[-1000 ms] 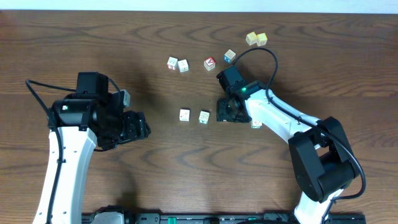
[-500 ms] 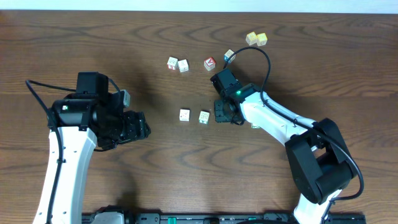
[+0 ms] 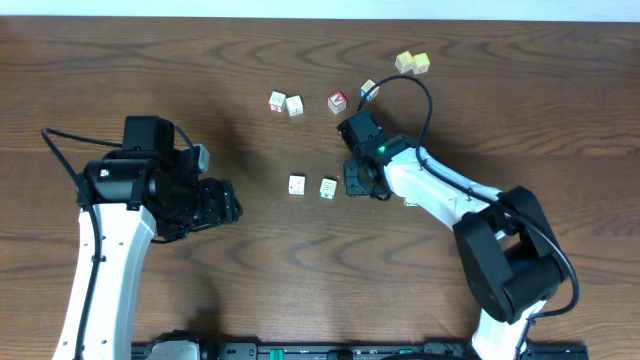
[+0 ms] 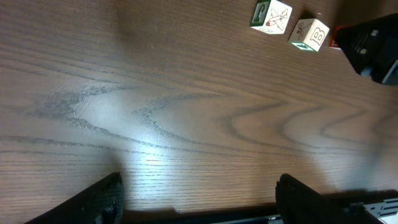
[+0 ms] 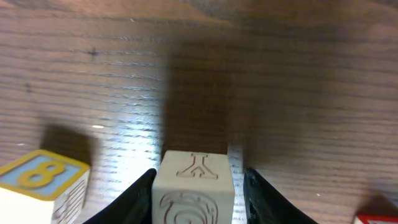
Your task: Lift 4 blocks
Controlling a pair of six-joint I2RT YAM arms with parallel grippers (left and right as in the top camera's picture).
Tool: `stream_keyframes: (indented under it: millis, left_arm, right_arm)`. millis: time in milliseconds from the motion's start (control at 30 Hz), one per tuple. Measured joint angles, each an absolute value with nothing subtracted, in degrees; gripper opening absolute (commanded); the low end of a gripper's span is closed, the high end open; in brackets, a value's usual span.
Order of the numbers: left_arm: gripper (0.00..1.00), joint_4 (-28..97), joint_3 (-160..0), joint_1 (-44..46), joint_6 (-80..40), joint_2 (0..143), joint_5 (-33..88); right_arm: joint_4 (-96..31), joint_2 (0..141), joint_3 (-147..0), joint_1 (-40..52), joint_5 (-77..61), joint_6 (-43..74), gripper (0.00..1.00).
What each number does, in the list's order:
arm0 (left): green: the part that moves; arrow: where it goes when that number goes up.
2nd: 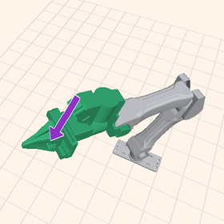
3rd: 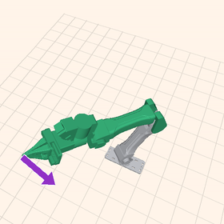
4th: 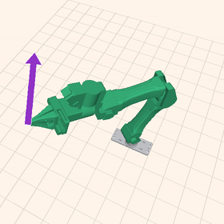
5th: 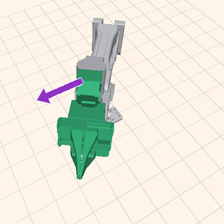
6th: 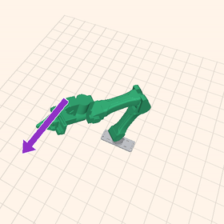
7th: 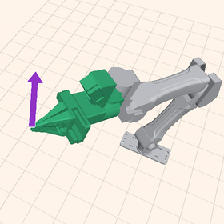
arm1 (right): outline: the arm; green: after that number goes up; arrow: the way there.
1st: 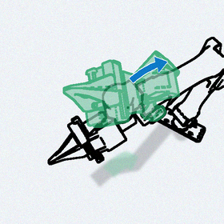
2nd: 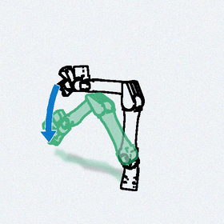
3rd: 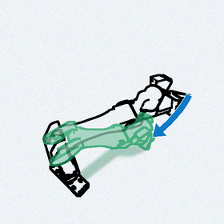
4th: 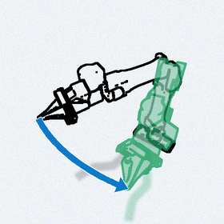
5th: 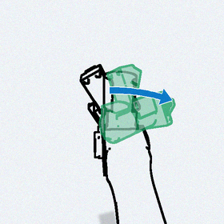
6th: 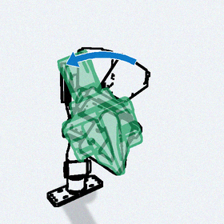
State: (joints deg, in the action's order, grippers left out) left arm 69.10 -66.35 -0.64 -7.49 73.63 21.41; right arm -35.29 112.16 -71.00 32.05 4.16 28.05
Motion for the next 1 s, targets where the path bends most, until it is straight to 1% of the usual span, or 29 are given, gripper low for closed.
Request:
stream_keyframes:
  millis: [33, 100, 167, 300, 433, 733, 1000]
  left_arm:
    - [0.79, 69.1, -66.3, -0.6, -7.5, 73.6, 21.4]
    - [0.79, 69.1, -66.3, -0.6, -7.5, 73.6, 21.4]
    - [0.79, 69.1, -66.3, -0.6, -7.5, 73.6, 21.4]
    - [0.79, 69.1, -66.3, -0.6, -7.5, 73.6, 21.4]
    - [0.79, 69.1, -66.3, -0.6, -7.5, 73.6, 21.4]
    - [0.79, 69.1, -66.3, -0.6, -7.5, 73.6, 21.4]
    - [0.79, 69.1, -66.3, -0.6, -7.5, 73.6, 21.4]
  right_arm:
    - [-35.2, 112.4, -71.0, 32.1, 4.1, 28.0, 0.39]
    - [-35.0, 112.5, -70.8, 32.1, 4.2, 27.9, 0.32]
    - [-35.0, 112.5, -70.8, 32.1, 4.2, 28.0, 0.27]
    - [-35.3, 112.5, -70.8, 32.1, 4.3, 27.8, 0.28]
    - [-37.5, 112.5, -71.2, 32.1, 4.4, 27.8, 0.27]
    - [-51.0, 112.5, -73.1, 32.0, 4.5, 29.4, 0.27]
    - [-52.3, 112.5, -73.1, 29.5, 4.5, 30.2, 0.27]
